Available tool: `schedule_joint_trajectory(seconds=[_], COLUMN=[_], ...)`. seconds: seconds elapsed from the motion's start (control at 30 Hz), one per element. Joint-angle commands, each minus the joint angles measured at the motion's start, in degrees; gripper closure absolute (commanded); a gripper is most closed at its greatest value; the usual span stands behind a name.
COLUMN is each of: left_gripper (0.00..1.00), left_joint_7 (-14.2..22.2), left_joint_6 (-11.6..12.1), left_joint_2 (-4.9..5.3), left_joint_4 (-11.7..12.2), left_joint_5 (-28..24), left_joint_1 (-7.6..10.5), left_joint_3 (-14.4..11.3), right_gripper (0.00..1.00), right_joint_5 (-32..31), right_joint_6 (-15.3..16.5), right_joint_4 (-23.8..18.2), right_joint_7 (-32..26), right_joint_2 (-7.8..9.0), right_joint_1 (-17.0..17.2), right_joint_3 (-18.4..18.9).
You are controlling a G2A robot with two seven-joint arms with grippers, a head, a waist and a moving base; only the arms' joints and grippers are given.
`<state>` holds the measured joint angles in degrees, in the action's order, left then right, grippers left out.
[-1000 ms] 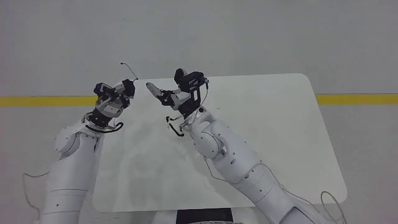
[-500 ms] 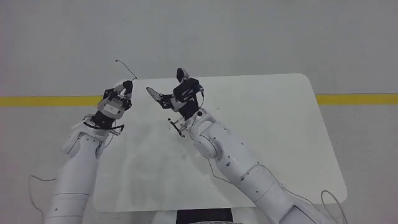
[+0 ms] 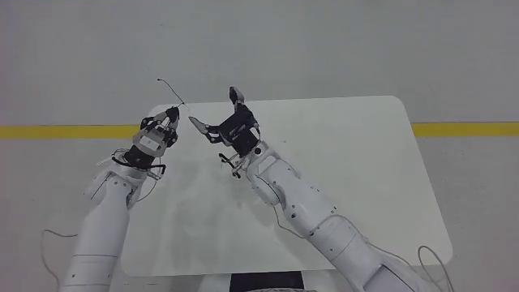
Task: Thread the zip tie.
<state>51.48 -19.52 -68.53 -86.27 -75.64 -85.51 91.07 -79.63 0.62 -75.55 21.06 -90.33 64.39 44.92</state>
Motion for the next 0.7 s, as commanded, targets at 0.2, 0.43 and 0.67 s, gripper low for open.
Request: schedule_joint_trajectory(seconds=[0.2,0.43,0.67], left_gripper=[1.0,1.0,1.0], left_joint_7=[-2.4,-3.0,-3.3], left_joint_6=[0.0,0.0,0.0], left_joint_2=[0.7,1.48,2.23], left_joint_4=[-0.6,-1.1,-1.1], left_joint_5=[-4.4,-5.4,-6.5], left_joint_1=[-0.02,-0.49,-0.52], left_joint_3=[-1.2,-2.3,-3.2], right_gripper=[0.52,0.67,0.73], right_joint_5=[-5.1,-6.8,-8.0], right_joint_6=[-0.7,-1.5,-1.4], right_joint_4=[1.2,3.1,4.3], right_joint_7=[-0.6,-0.4,-0.8], right_joint_2=[-0.43,-1.17,-1.71], right_joint_1=[-1.4,-2.8,-3.6], right_joint_3=[-1.2,-2.1,-2.5])
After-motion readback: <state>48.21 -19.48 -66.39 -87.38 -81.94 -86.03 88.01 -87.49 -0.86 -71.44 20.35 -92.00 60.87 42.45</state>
